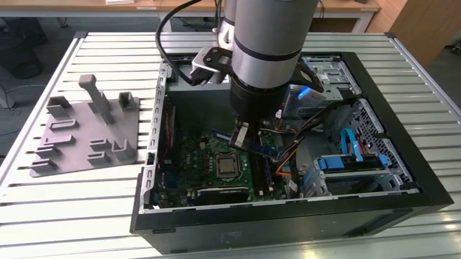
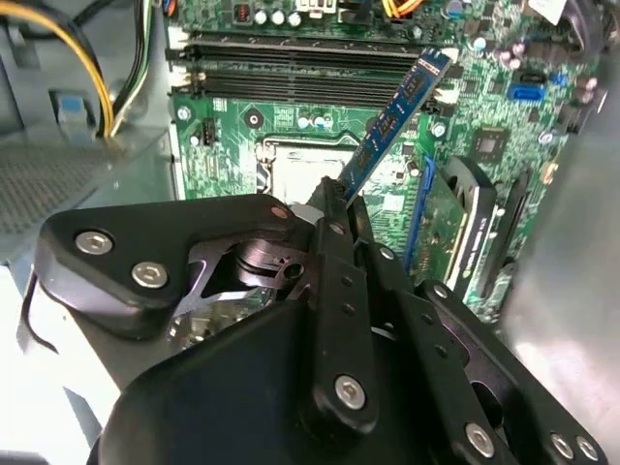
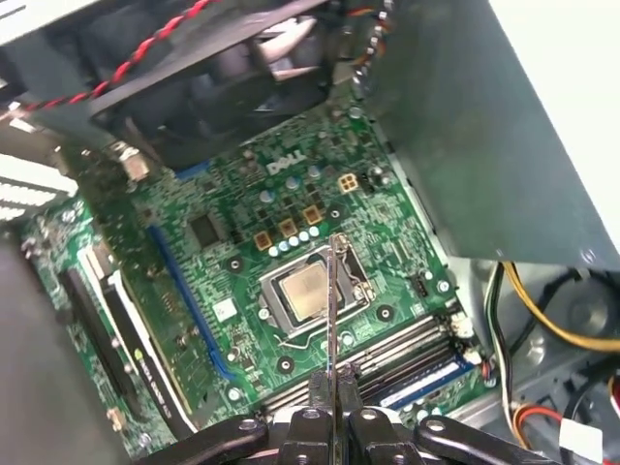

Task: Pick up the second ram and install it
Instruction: 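Press down the second ram until it locks into place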

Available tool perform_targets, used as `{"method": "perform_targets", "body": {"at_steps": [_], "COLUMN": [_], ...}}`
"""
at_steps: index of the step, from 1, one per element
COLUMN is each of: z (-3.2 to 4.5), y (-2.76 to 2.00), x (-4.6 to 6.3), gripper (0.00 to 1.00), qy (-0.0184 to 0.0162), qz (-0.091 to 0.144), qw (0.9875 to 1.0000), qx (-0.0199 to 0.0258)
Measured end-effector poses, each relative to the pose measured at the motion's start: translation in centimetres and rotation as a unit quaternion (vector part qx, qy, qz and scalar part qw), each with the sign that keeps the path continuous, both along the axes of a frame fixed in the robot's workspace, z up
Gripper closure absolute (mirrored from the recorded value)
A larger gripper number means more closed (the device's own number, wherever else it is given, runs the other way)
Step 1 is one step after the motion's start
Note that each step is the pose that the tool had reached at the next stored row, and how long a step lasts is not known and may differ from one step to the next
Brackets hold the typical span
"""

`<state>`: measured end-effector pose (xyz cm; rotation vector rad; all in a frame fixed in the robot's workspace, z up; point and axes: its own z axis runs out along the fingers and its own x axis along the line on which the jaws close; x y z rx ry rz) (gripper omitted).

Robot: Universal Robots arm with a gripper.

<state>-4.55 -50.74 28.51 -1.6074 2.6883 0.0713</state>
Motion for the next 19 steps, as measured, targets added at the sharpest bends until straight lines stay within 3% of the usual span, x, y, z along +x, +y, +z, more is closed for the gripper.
{"method": "perform_targets", "body": {"at_steps": [4, 10, 14, 19], "z": [-0.03, -0.06, -0.07, -0.08], "y": [0.0, 0.0, 0.0, 0.0], "x": [0.0, 0.0, 0.0, 0.0], "gripper": [0.86, 0.86, 0.86, 0.86], "qy": [0.0, 0.0, 0.0, 0.0], "qz": [-0.036, -0.086, -0.115, -0.151], "qw": [0.9994, 0.9963, 0.9933, 0.9885], "qx": [-0.0001, -0.0002, -0.0001, -0.0001]}}
